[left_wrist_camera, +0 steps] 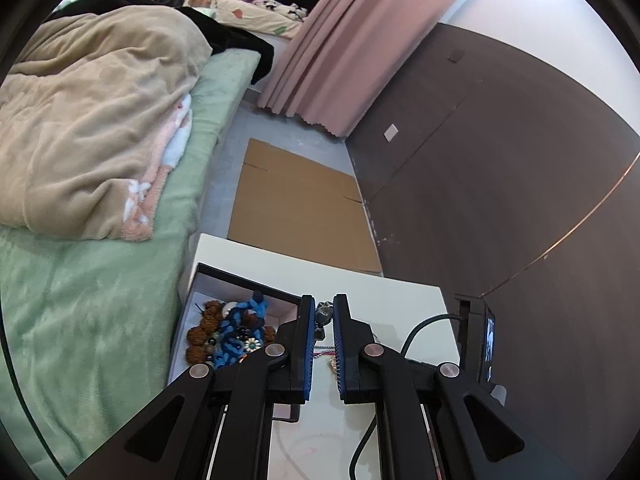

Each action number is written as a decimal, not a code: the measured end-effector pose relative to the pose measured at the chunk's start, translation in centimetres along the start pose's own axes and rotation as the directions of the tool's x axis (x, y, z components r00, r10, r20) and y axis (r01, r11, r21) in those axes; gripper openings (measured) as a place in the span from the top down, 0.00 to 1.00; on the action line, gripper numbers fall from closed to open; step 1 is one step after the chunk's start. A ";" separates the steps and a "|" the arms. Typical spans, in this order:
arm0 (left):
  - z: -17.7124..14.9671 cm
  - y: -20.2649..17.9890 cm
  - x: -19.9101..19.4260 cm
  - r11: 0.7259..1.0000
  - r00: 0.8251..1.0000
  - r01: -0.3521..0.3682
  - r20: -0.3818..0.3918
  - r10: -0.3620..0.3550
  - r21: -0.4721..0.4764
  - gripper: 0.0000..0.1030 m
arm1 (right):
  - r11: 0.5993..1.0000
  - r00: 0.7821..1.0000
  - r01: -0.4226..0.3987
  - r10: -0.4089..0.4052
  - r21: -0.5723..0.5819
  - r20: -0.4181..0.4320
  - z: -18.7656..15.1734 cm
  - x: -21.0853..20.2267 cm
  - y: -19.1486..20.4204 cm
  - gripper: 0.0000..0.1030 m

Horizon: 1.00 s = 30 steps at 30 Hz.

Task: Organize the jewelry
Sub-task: 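Grasp the red string tangle with the right gripper while the left gripper holds the chains, then lower the chains and red string into the black box and open both grippers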

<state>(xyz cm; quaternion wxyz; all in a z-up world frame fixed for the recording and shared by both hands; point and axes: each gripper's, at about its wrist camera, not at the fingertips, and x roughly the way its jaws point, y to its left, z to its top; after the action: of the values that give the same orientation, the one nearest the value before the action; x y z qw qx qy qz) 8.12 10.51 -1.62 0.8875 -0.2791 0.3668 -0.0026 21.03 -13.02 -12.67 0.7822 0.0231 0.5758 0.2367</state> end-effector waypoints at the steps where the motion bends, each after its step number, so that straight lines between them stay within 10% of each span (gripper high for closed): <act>1: 0.0 0.2 -0.1 1.000 1.000 -0.001 0.003 0.001 -0.005 0.91 | 1.000 1.000 -0.001 0.001 0.005 0.005 0.0 0.0 0.0 0.91; 11: 0.1 2.1 -0.8 0.997 1.000 0.014 0.017 -0.013 -0.081 0.87 | 0.971 0.958 -0.237 0.231 0.015 0.171 -0.2 -5.6 1.1 0.91; 16: 0.0 2.7 -1.4 0.995 0.999 -0.028 0.028 0.031 -0.097 0.22 | 0.929 0.903 -0.369 0.363 -0.021 0.230 -0.4 -7.9 2.7 0.91; 30: 0.3 6.5 -4.6 0.981 0.992 -0.041 0.108 0.063 -0.190 0.18 | 0.781 0.746 -0.610 0.624 -0.136 0.234 -1.5 -8.8 9.5 0.91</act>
<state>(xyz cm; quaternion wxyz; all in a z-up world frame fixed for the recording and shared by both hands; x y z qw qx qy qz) 3.71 17.07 -1.68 0.8765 -0.3512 0.3213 0.0710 14.39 -8.45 -2.39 0.7301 0.2237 0.4193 0.4909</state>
